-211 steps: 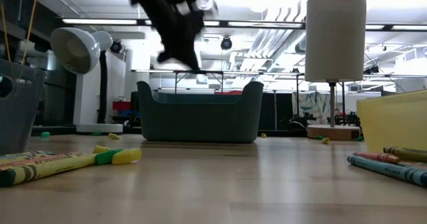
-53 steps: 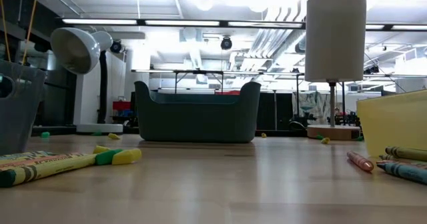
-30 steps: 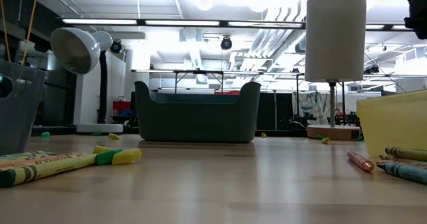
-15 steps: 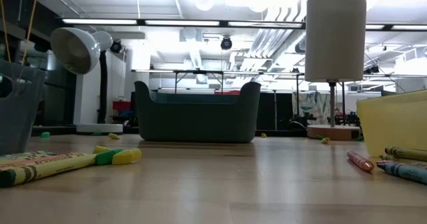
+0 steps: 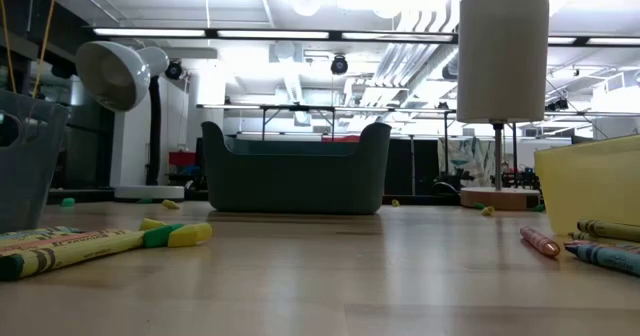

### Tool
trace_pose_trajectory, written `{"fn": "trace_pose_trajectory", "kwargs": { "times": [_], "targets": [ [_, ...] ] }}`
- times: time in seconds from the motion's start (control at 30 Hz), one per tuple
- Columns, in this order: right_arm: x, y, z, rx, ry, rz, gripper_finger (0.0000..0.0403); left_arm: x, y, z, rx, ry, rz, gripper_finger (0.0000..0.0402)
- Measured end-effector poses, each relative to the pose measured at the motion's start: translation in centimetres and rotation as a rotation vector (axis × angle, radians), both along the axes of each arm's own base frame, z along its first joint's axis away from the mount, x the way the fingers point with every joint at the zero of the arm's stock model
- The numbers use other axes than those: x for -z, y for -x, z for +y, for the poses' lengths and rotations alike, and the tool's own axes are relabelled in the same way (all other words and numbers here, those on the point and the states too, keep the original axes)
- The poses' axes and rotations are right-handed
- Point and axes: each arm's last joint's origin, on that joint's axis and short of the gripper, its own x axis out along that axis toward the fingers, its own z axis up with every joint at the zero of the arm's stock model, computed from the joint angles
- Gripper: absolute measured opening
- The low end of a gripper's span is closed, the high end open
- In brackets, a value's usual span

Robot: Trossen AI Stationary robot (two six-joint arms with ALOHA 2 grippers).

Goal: Sort crayons
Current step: Put the orange crayon into the blue bin

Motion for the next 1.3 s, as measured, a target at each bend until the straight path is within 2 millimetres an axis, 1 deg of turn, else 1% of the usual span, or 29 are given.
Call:
{"fn": "trace_pose_trajectory", "kwargs": {
  "times": [0.07, 0.13, 0.23, 0.3, 0.43, 0.57, 0.7, 0.8, 0.93, 1.1, 1.2, 1.3],
  "targets": [
    [1.7, -1.5, 0.0, 0.013, 0.011, 0.124, 0.0208, 0.0, 0.0, 0.0, 0.000, -0.001, 0.002, 0.0152],
    [3.5, -2.5, 0.2, 0.056, 0.045, 0.262, 0.0208, 0.0, 0.0, 0.0, 0.000, -0.001, 0.002, 0.0152],
    [5.7, -3.0, 0.6, 0.148, 0.092, 0.444, 0.0208, 0.0, 0.0, 0.0, 0.000, -0.001, 0.002, 0.0152],
    [7.0, -3.1, 1.2, 0.196, 0.101, 0.528, 0.0208, 0.0, 0.0, 0.0, 0.001, -0.001, 0.003, 0.0152],
    [9.7, -3.6, 2.3, 0.233, 0.060, 0.627, 0.0208, 0.0, 0.0, 0.0, 0.001, -0.001, 0.003, 0.0152],
    [11.5, -3.8, 3.0, 0.278, 0.050, 0.683, 0.0208, 0.0, 0.0, 0.0, 0.001, -0.004, 0.003, 0.0152],
    [12.5, -3.6, 2.9, 0.340, 0.069, 0.710, 0.0208, 0.0, 0.0, 0.0, 0.001, -0.018, 0.006, 0.0152],
    [13.7, -3.5, 2.3, 0.356, 0.070, 0.735, 0.0208, 0.0, 0.0, 0.0, 0.001, -0.019, 0.006, 0.0152],
    [15.1, -3.7, 1.6, 0.370, 0.037, 0.711, 0.0208, 0.0, 0.0, 0.0, 0.001, -0.019, 0.006, 0.0152],
    [15.6, -4.1, 0.7, 0.383, -0.006, 0.688, 0.0203, 0.0, 0.1, 0.0, 0.001, -0.018, 0.004, 0.0152],
    [15.9, -4.0, 0.6, 0.388, -0.012, 0.701, 0.0193, 0.0, 0.1, 0.0, 0.001, -0.018, 0.005, 0.0152],
    [15.6, -3.9, 0.6, 0.395, 0.000, 0.696, 0.0183, 0.0, 0.1, 0.0, 0.000, -0.018, 0.004, 0.0152]
  ]
}}
